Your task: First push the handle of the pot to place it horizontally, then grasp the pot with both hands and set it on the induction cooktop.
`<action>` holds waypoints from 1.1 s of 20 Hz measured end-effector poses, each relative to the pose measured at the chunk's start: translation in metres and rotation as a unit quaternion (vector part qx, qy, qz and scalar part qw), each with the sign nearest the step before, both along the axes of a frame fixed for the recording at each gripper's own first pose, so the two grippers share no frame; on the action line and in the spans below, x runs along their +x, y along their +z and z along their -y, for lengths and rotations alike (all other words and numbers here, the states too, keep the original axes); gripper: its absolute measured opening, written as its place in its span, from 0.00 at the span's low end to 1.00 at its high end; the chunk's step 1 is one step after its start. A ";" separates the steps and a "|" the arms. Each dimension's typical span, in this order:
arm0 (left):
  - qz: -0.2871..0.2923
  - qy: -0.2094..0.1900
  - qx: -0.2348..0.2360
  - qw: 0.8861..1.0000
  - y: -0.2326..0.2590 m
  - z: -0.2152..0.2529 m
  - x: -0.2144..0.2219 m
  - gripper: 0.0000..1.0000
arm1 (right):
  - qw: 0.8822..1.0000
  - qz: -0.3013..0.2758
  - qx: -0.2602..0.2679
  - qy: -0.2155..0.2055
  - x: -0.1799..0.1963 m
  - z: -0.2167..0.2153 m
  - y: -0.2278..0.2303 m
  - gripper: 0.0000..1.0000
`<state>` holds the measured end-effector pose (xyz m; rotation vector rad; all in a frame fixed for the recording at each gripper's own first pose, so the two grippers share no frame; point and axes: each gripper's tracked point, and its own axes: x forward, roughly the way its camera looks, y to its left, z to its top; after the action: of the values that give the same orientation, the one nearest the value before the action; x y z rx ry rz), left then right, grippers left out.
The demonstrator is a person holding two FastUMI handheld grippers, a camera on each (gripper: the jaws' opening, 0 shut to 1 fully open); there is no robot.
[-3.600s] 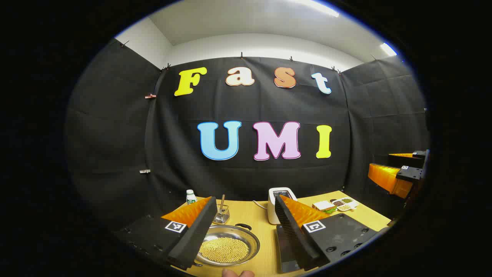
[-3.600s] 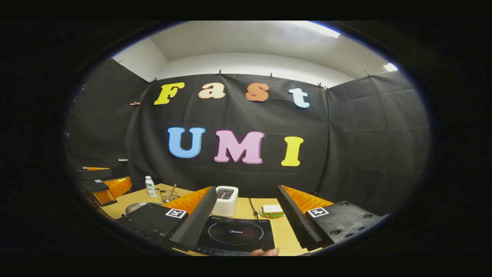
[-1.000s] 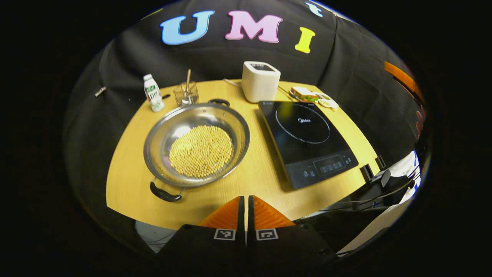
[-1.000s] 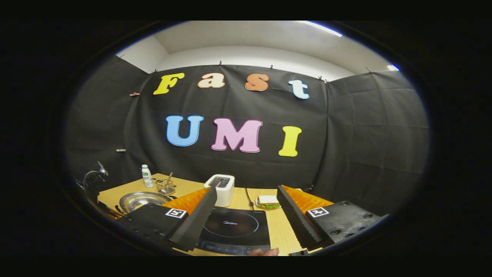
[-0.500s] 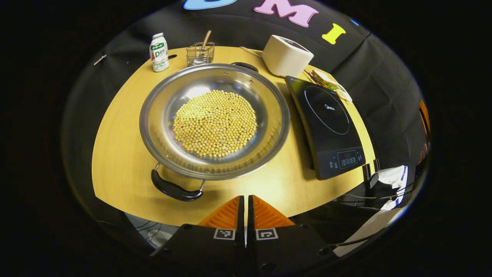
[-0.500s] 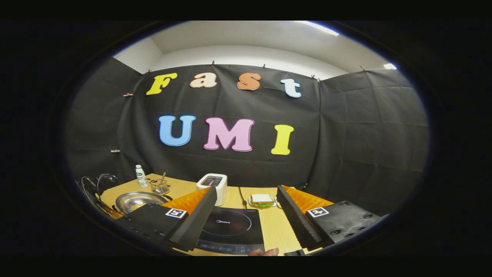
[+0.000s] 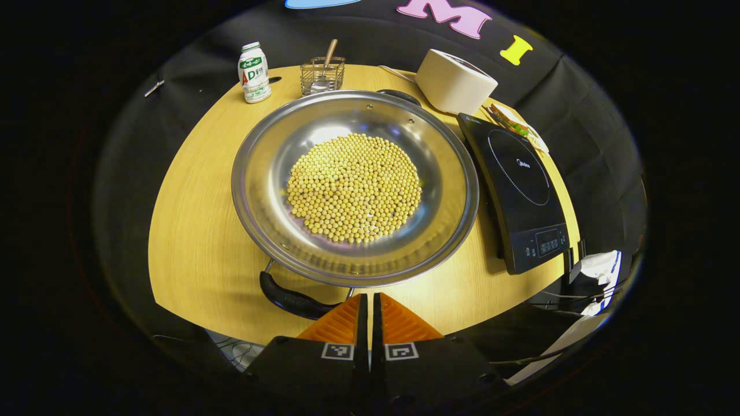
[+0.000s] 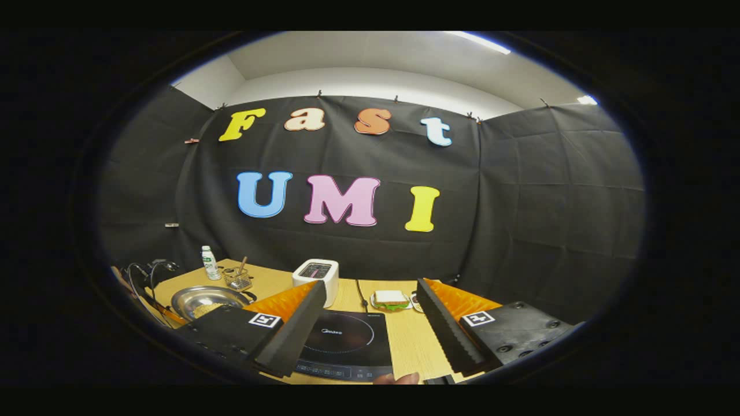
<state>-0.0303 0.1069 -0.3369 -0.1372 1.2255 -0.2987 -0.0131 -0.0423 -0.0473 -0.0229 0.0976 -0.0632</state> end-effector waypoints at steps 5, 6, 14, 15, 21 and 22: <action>0.008 0.012 0.011 1.000 -0.003 -0.023 0.004 0.05 | 1.000 -0.002 -0.005 0.004 0.001 -0.003 -0.001 0.99; 0.010 0.013 0.014 1.000 -0.003 -0.027 0.005 0.05 | 1.000 -0.003 -0.007 0.005 0.002 -0.003 -0.002 0.98; 0.033 0.045 0.049 0.997 -0.012 -0.078 0.021 0.05 | 1.000 -0.013 -0.016 -0.002 0.003 0.003 -0.007 0.96; 0.036 0.049 0.054 0.997 -0.013 -0.086 0.023 0.05 | 1.000 -0.014 -0.016 -0.003 0.003 0.003 -0.007 0.96; 0.047 0.066 0.091 0.993 -0.013 -0.123 0.045 0.07 | 0.999 -0.020 -0.027 -0.008 0.002 0.006 -0.011 0.96; 0.049 0.071 0.098 0.991 -0.014 -0.128 0.048 0.05 | 0.999 -0.021 -0.028 -0.008 0.002 0.006 -0.011 0.96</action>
<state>0.0174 0.2350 -0.3506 -0.0397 1.1347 -0.0596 -0.0114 -0.0480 -0.0580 -0.0789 0.1374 -0.0824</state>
